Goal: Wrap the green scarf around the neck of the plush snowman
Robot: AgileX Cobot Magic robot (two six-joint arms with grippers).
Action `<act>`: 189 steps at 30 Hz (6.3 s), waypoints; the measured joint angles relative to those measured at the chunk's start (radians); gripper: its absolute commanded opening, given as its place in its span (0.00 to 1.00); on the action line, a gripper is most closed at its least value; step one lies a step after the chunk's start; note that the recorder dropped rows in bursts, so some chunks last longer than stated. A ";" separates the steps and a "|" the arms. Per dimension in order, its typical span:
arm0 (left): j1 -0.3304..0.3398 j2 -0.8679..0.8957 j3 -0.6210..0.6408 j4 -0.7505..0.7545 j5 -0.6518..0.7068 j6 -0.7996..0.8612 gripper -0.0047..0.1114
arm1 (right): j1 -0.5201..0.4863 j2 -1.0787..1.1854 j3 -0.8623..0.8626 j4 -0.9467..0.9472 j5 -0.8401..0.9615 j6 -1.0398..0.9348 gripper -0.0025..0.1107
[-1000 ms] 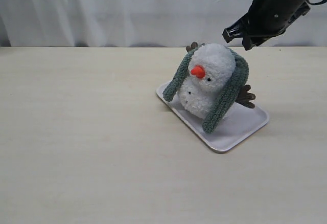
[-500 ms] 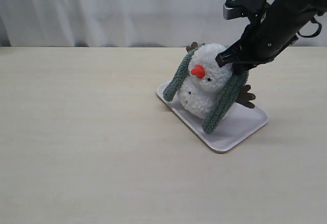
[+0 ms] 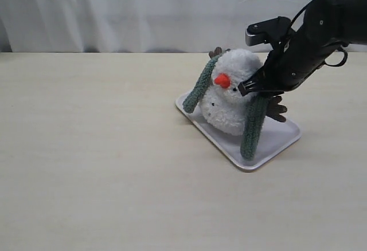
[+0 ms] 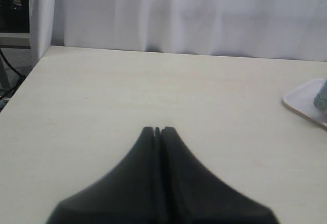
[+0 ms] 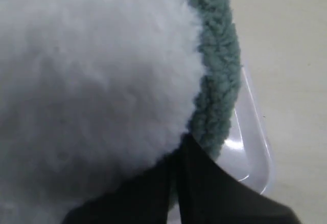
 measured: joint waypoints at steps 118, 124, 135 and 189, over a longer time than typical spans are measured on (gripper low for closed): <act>0.000 0.000 0.000 0.000 0.000 0.000 0.04 | -0.258 0.215 -0.118 0.443 0.100 -0.274 0.36; 0.000 0.000 0.000 0.000 0.000 0.000 0.04 | -0.256 0.223 -0.050 0.509 0.150 -0.248 0.36; 0.000 0.000 0.000 0.000 0.000 0.000 0.04 | -0.256 0.242 0.030 0.541 -0.014 -0.227 0.36; 0.000 0.000 0.000 0.000 0.000 0.000 0.04 | -0.254 0.139 -0.035 0.445 -0.036 -0.393 0.41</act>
